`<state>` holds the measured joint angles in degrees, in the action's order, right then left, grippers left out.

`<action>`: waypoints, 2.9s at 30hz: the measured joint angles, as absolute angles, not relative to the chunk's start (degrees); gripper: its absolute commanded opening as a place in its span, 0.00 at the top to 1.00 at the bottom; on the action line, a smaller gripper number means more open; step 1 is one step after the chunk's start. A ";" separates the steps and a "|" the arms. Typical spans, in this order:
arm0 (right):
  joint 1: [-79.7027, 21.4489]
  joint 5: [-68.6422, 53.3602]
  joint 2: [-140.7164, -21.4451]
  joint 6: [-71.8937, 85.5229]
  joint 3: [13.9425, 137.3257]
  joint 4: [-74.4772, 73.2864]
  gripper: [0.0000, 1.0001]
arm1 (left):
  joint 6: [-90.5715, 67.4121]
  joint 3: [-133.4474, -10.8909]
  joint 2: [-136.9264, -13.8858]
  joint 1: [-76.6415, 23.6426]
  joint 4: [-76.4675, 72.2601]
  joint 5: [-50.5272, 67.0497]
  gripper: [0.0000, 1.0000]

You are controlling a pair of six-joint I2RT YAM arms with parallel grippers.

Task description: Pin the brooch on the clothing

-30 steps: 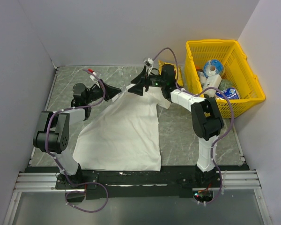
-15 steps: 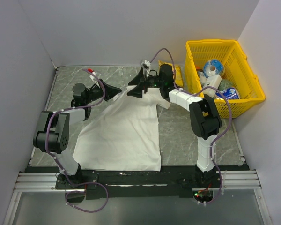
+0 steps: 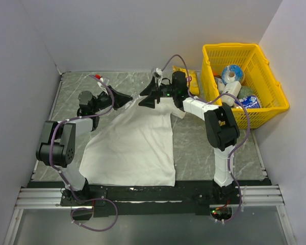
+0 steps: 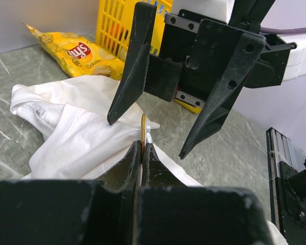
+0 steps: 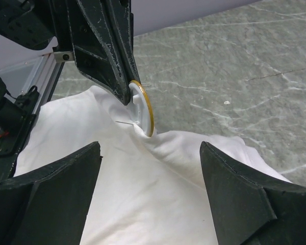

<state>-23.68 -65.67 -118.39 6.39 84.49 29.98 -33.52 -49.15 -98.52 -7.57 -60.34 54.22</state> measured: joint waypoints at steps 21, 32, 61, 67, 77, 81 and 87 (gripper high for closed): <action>-25.91 -66.22 -122.10 9.54 90.13 31.00 0.39 | -35.77 -49.21 -98.52 -7.57 -62.59 55.29 0.99; -26.11 -68.49 -122.21 9.76 91.07 30.30 0.94 | -35.59 -49.30 -98.52 -7.29 -62.06 55.29 0.99; -25.85 -68.31 -120.09 1.41 86.96 22.74 0.22 | -34.04 -50.39 -98.52 -7.20 -60.05 55.61 0.99; -24.69 -68.18 -118.52 -0.27 84.68 22.06 0.26 | -33.87 -50.39 -98.52 -7.20 -59.90 55.64 0.99; -23.46 -68.86 -118.41 4.10 85.45 26.76 0.31 | -33.67 -50.39 -98.52 -7.20 -60.18 56.84 0.99; -23.46 -69.69 -118.56 5.74 86.41 28.77 0.32 | -33.67 -50.39 -98.52 -7.20 -60.64 58.15 0.99; -23.35 -71.11 -119.52 8.21 87.79 31.24 0.39 | -35.00 -50.39 -98.52 -7.20 -63.75 59.42 0.99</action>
<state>-23.35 -71.11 -119.52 8.21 87.79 31.24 -35.00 -50.39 -98.52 -7.20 -63.75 59.42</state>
